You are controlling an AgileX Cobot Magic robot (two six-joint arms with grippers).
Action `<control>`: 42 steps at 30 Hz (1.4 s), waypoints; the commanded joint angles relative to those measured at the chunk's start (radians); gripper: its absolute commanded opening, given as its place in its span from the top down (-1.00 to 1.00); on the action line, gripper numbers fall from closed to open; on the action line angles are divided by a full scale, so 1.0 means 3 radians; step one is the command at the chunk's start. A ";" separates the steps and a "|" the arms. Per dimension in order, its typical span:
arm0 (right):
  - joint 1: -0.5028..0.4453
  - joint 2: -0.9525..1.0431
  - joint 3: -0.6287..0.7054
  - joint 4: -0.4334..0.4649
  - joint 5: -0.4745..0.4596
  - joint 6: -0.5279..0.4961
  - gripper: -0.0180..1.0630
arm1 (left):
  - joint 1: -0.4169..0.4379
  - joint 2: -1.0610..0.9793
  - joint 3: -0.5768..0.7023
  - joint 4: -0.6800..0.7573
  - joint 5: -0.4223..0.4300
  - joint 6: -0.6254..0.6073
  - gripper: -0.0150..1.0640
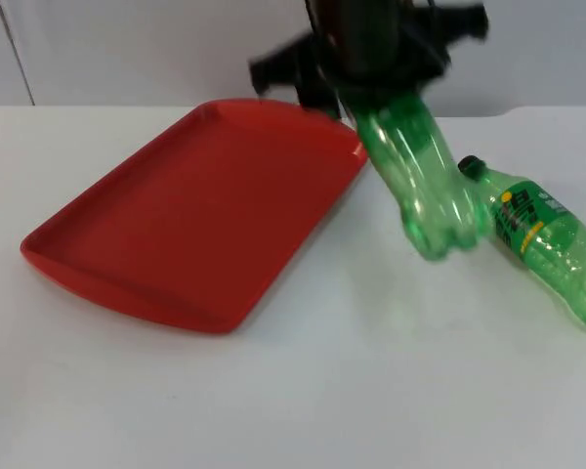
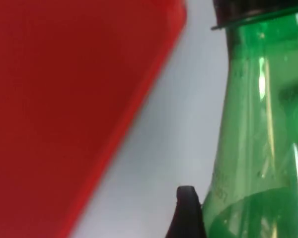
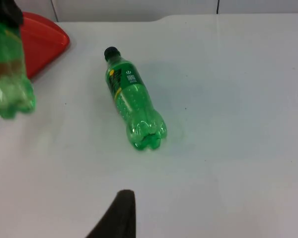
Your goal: Place the bottle upright on the tray.
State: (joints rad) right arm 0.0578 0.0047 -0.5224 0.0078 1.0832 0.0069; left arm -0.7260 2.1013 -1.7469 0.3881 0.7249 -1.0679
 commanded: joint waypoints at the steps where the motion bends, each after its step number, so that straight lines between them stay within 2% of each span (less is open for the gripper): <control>1: -0.0020 -0.0016 0.0021 0.0009 -0.0021 -0.0002 -0.95 | 0.0075 -0.0213 -0.0013 0.0144 -0.0019 0.0066 0.98; 9: -0.0020 -0.0016 0.0021 0.0009 -0.0021 -0.0002 -0.95 | 0.0470 -0.0691 -0.0013 0.0109 -0.0409 0.0734 0.98; 12: -0.0020 -0.0016 0.0021 0.0009 -0.0021 -0.0002 -0.95 | 0.0652 -0.0819 -0.0013 -0.0149 -0.0610 0.1084 0.98; 13: -0.0020 -0.0016 0.0021 0.0009 -0.0021 -0.0002 -0.95 | 0.0652 -0.0819 -0.0013 -0.0149 -0.0610 0.1084 0.98; 17: -0.0020 -0.0016 0.0021 0.0009 -0.0021 -0.0002 -0.95 | 0.0880 -0.0921 -0.0013 -0.0591 -0.0789 0.1671 0.98; 18: -0.0020 -0.0016 0.0021 0.0009 -0.0021 -0.0002 -0.95 | 0.0880 -0.0921 -0.0013 -0.0591 -0.0789 0.1671 0.98; 22: -0.0020 -0.0016 0.0021 0.0009 -0.0021 -0.0002 -0.95 | 0.1112 -0.0931 -0.0013 -0.1137 -0.0826 0.2331 0.98; 27: -0.0020 -0.0016 0.0021 0.0009 -0.0021 -0.0002 -0.95 | 0.1262 -0.0937 -0.0013 -0.1406 -0.0899 0.2723 0.98; 34: -0.0020 -0.0016 0.0021 0.0009 -0.0021 -0.0002 -0.95 | 0.1390 -0.0937 -0.0013 -0.1519 -0.1012 0.3100 0.98; 42: -0.0020 -0.0016 0.0021 0.0009 -0.0021 -0.0002 -0.95 | 0.1424 -0.0937 -0.0013 -0.1586 -0.1152 0.3322 0.98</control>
State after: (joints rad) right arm 0.0578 0.0047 -0.5224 0.0078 1.0832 0.0085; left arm -0.2990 1.8367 -1.7469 -0.0739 0.4059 -0.0779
